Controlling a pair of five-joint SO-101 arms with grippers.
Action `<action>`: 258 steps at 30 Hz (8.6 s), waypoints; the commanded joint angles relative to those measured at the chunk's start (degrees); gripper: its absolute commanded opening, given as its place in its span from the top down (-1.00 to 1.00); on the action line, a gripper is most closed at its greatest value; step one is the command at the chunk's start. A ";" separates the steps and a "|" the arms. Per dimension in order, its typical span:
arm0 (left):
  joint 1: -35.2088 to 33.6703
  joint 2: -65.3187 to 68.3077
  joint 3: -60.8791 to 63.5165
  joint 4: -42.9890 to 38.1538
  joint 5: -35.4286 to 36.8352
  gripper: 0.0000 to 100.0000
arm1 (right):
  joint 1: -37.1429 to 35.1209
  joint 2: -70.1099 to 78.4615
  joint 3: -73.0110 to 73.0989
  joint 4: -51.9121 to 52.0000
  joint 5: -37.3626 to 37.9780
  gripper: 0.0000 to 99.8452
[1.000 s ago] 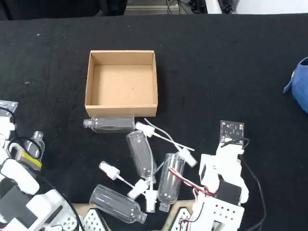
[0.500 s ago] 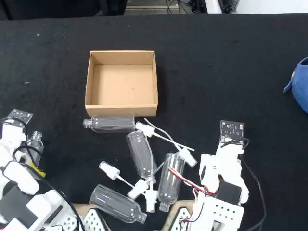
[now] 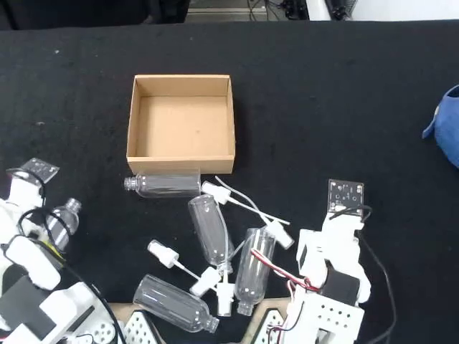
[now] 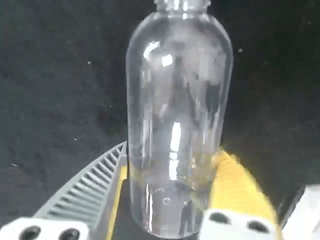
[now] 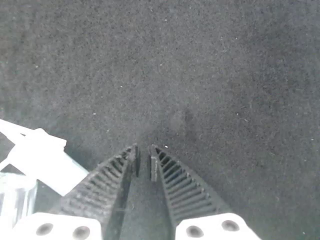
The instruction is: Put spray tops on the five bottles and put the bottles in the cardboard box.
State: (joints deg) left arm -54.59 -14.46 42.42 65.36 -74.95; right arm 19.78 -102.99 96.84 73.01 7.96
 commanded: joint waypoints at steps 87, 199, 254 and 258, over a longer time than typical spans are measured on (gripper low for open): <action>0.48 5.01 -32.31 19.69 -0.53 0.94 | 1.14 -4.18 -3.21 -9.67 10.90 0.96; 63.08 -68.22 23.43 -33.93 75.43 0.94 | -33.93 59.30 -84.44 -45.80 -32.97 0.98; 67.47 -83.52 36.88 -37.63 75.78 0.94 | -60.57 51.65 -50.95 -80.18 -8.97 0.98; 67.47 -83.52 36.88 -37.54 75.78 0.94 | -59.96 51.56 -50.42 -80.18 -8.44 0.98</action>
State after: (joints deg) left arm 12.04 -97.27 81.54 27.56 0.31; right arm -39.82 -51.74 46.81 -5.41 -1.45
